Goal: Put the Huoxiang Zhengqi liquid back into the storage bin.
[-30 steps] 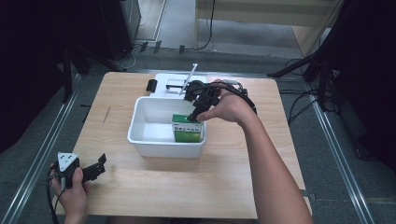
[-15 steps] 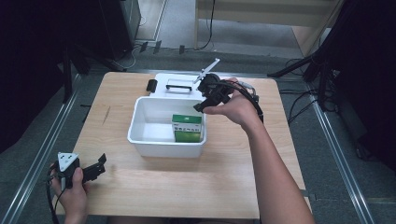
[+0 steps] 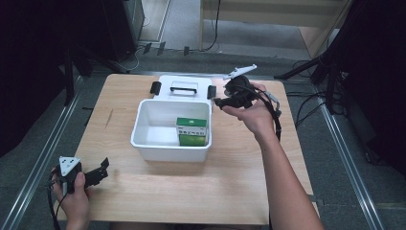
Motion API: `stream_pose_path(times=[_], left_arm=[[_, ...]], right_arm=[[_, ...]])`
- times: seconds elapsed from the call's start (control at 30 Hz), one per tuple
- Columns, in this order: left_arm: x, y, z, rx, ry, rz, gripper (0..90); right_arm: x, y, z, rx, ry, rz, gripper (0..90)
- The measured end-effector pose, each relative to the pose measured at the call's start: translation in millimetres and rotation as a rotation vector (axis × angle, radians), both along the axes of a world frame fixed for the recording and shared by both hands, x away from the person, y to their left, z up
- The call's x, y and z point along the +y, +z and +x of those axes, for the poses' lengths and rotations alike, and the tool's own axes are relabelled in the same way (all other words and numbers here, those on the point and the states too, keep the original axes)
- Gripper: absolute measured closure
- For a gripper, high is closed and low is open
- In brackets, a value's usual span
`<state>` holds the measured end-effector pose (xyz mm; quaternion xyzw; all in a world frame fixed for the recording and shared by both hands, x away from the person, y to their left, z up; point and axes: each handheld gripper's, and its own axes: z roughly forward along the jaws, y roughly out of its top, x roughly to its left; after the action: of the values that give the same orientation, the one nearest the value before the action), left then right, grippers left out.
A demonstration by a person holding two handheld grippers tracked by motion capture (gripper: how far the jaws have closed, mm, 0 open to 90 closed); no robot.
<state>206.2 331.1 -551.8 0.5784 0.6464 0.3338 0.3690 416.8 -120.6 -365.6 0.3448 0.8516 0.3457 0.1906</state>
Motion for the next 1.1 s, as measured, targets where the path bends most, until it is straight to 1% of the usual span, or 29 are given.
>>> stream_pose_path(times=[0.03, 0.1, 0.17, 0.2, 0.23, 0.27, 0.3, 0.33, 0.37, 0.4, 0.47, 0.5, 0.53, 0.57, 0.6, 0.63, 0.67, 0.7, 0.73, 0.77, 0.8, 0.83, 0.87, 0.9, 0.97, 1.03, 1.1], left_arm=[[0.0, 0.0, 0.0, 0.0, 0.0, 0.0, 0.0], [0.0, 0.0, 0.0, 0.001, 0.0, 0.0, 0.0], [0.0, 0.0, 0.0, 0.001, 0.0, 0.001, 0.0], [0.0, 0.0, 0.0, 0.001, 0.0, 0.001, 0.0], [0.0, 0.0, 0.1, 0.002, 0.0, 0.001, 0.0], [0.0, 0.0, 0.1, 0.002, 0.0, 0.001, 0.0], [0.0, 0.0, 0.0, 0.001, 0.0, 0.0, 0.0], [0.0, 0.0, 0.0, 0.001, 0.0, 0.0, 0.0], [0.1, 0.0, 0.0, 0.001, 0.0, 0.0, 0.0], [0.1, 0.0, 0.0, 0.001, 0.0, 0.0, 0.0], [0.1, 0.0, 0.0, 0.001, 0.0, 0.0, 0.0], [0.1, 0.0, 0.0, 0.002, 0.0, 0.0, 0.0], [0.1, 0.0, 0.0, 0.002, 0.0, 0.0, 0.0], [0.1, 0.0, 0.0, 0.002, 0.0, 0.0, 0.0], [0.1, 0.0, 0.0, 0.002, 0.0, 0.0, 0.0], [0.1, 0.0, 0.0, 0.001, 0.0, 0.0, 0.0], [0.1, 0.0, 0.0, 0.001, 0.0, 0.0, 0.0], [0.0, 0.0, 0.0, 0.001, 0.0, 0.001, 0.0], [0.0, 0.1, 0.0, 0.002, 0.0, 0.002, 0.0], [0.0, 0.1, -0.1, 0.002, -0.001, 0.002, 0.0], [0.0, 0.1, -0.1, 0.002, -0.001, 0.002, 0.0], [0.0, 0.1, -0.1, 0.001, 0.0, 0.001, 0.0], [0.1, 0.1, -0.1, 0.001, 0.0, 0.002, 0.0], [0.1, 0.0, -0.1, 0.001, 0.0, 0.002, 0.0], [0.2, 0.1, -0.1, 0.001, 0.0, 0.001, 0.0], [0.2, 0.0, -0.1, 0.001, 0.0, 0.0, 0.0], [0.2, 0.0, -0.2, 0.0, 0.001, 0.0, 0.0]], right_arm=[[-3.4, -1.6, -0.3, -0.013, -0.013, 0.015, 36.4], [-6.0, -2.7, -1.0, -0.019, -0.022, 0.022, 35.8], [-16.2, -8.5, -3.2, -0.043, -0.048, 0.052, 34.0], [-16.2, -8.5, -3.2, -0.043, -0.048, 0.052, 34.0], [-22.7, -12.2, -4.0, -0.059, -0.07, 0.06, 32.7], [-22.7, -12.2, -4.0, -0.059, -0.07, 0.06, 32.7], [-29.3, -15.4, -5.1, -0.068, -0.095, 0.078, 32.5], [-29.3, -15.4, -5.1, -0.068, -0.095, 0.078, 32.5], [-35.9, -18.1, -6.9, -0.079, -0.121, 0.098, 32.4], [-35.9, -18.1, -6.9, -0.079, -0.121, 0.098, 32.4], [-42.1, -20.3, -9.1, -0.096, -0.141, 0.118, 31.9], [-48.1, -22.4, -12.0, -0.115, -0.154, 0.145, 30.7], [-48.1, -22.4, -12.0, -0.115, -0.154, 0.145, 30.7], [-53.4, -24.7, -15.8, -0.135, -0.148, 0.174, 29.9], [-53.4, -24.7, -15.8, -0.135, -0.148, 0.174, 29.9], [-57.9, -27.6, -20.1, -0.152, -0.165, 0.177, 28.6], [-59.5, -28.6, -21.6, -0.155, -0.177, 0.179, 28.3], [-59.5, -28.6, -21.6, -0.155, -0.177, 0.179, 28.3], [-63.0, -30.2, -24.1, -0.168, -0.193, 0.185, 27.8], [-68.9, -32.7, -28.9, -0.185, -0.222, 0.211, 27.8], [-71.3, -33.6, -30.8, -0.192, -0.233, 0.221, 27.9], [-75.0, -35.3, -34.4, -0.204, -0.258, 0.234, 28.2], [-75.0, -35.3, -34.4, -0.204, -0.258, 0.234, 28.2], [-80.6, -38.0, -39.9, -0.219, -0.288, 0.249, 25.8], [-82.5, -38.9, -41.7, -0.217, -0.296, 0.254, 24.5], [-88.1, -42.5, -46.3, -0.212, -0.304, 0.26, 18.9], [-94.9, -48.1, -52.7, -0.195, -0.318, 0.258, 12.4]])
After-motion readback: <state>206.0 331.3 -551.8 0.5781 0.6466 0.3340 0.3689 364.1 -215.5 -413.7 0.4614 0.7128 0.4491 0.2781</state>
